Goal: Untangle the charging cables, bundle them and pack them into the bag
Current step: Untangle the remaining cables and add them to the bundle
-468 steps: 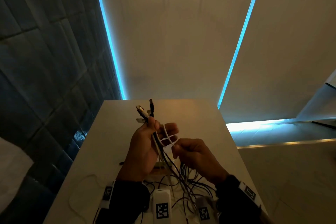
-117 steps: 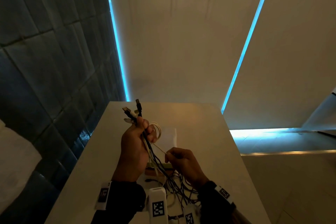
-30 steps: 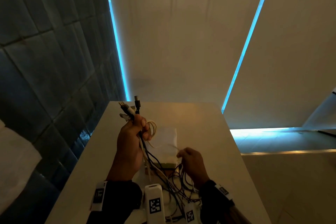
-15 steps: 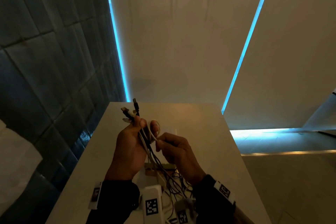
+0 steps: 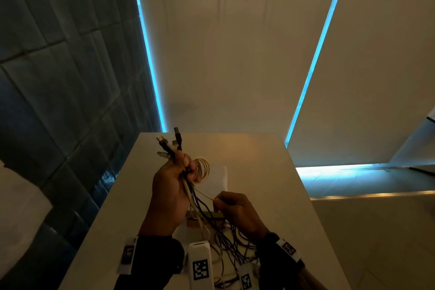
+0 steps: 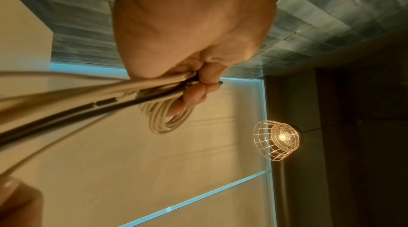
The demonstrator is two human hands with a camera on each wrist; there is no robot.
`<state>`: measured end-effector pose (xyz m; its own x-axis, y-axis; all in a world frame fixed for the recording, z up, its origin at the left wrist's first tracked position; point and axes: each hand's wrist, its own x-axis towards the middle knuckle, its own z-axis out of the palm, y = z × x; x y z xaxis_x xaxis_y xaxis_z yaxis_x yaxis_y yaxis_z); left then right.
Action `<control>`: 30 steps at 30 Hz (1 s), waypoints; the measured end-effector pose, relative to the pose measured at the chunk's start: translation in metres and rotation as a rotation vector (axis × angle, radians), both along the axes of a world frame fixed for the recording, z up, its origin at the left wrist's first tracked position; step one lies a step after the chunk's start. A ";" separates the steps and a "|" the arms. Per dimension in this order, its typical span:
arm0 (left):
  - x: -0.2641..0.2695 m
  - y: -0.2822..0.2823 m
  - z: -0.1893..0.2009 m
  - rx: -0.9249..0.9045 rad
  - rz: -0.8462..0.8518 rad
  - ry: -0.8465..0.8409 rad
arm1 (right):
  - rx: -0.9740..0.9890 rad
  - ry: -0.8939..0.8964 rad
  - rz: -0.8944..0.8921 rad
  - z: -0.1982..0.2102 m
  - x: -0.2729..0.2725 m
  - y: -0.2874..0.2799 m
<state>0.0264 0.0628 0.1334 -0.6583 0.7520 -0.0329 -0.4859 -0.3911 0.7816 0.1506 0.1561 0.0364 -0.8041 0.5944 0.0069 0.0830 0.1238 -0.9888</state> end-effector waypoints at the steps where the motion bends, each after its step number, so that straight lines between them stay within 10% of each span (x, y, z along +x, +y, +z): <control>1: 0.000 0.000 0.000 -0.009 0.002 0.007 | -0.007 -0.005 -0.005 -0.002 0.001 0.001; 23: -0.007 0.000 0.003 -0.050 0.007 0.016 | 0.066 -0.160 -0.158 -0.077 0.016 0.021; 30: -0.005 0.002 0.004 -0.163 0.024 0.107 | -0.012 -0.133 -0.368 -0.031 0.001 0.023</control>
